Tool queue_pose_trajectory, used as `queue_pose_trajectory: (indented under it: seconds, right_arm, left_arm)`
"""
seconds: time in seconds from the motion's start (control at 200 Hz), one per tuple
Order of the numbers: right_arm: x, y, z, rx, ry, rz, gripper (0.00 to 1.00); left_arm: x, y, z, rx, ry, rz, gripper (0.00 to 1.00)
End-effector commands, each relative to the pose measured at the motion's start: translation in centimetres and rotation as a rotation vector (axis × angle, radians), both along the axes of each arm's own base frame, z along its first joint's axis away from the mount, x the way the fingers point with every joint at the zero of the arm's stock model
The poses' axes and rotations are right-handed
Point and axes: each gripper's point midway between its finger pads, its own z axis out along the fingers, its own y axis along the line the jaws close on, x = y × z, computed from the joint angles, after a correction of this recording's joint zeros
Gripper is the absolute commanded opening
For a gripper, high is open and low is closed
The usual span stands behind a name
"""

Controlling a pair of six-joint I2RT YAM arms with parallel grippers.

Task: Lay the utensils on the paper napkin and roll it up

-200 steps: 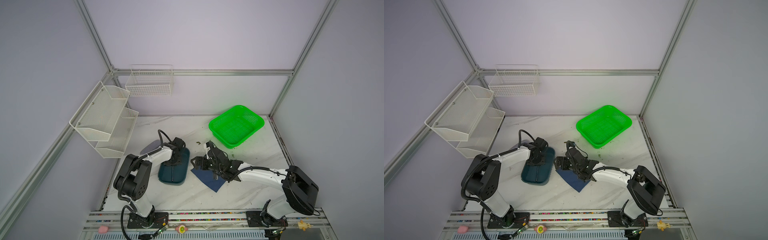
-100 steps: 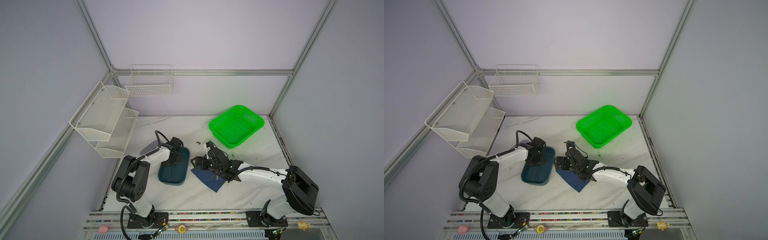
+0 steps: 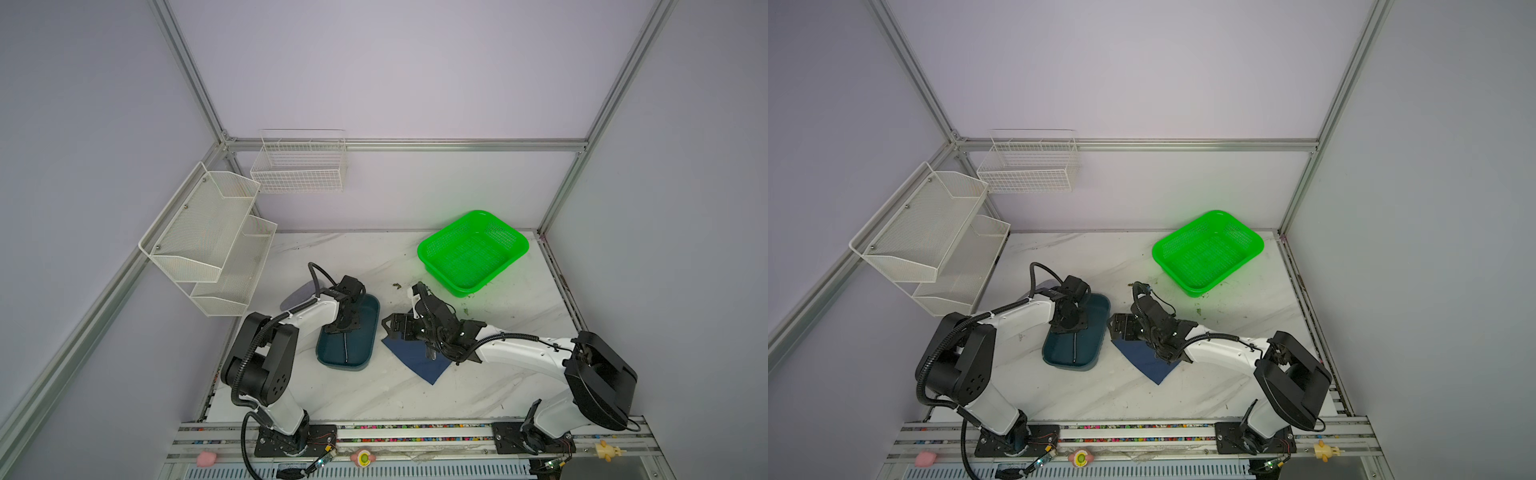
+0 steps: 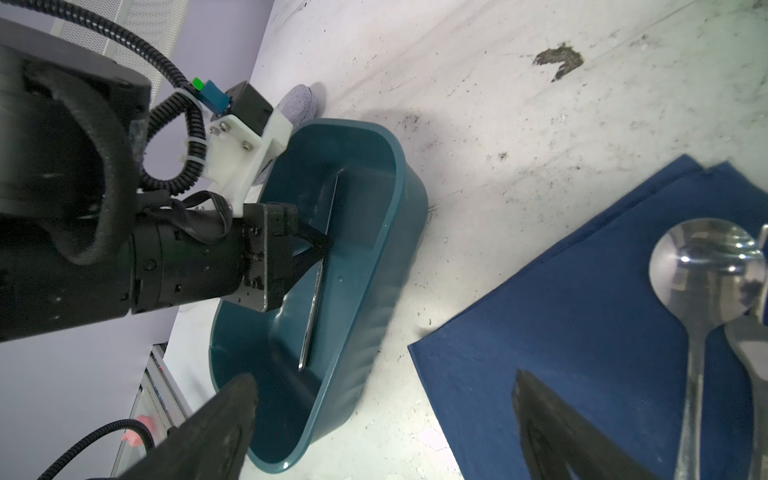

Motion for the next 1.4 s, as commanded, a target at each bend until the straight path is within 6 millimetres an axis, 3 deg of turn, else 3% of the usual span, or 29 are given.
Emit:
queue_pose_trajectory:
  seconds: [0.0,0.245,0.685,0.895,1.23,1.395]
  right_arm:
    - [0.0,0.1,0.3,-0.003,0.001,-0.009,0.97]
    - [0.2,0.2,0.3,-0.001,0.001,-0.009,0.97]
    - [0.0,0.3,0.1,-0.002,0.007,-0.004,0.97]
    - [0.0,0.2,0.0,-0.006,0.010,-0.004,0.98]
    - [0.1,0.0,0.2,-0.005,0.006,-0.013,0.97]
    - [0.3,-0.5,0.8,-0.005,-0.015,-0.037,0.97]
  left_arm:
    - [-2.3,0.9,-1.4,0.004,0.074,0.023,0.03]
    - [-2.6,1.3,-1.3,0.003,0.070,0.037,0.02]
    - [-3.6,1.8,-2.2,0.001,0.094,0.050,0.08]
    - [-3.8,1.8,-2.1,-0.004,0.094,0.047,0.05]
    - [-3.4,0.7,-0.9,-0.071,0.058,0.033,0.00]
    - [-2.5,-0.7,1.7,-0.154,-0.020,-0.013,0.00]
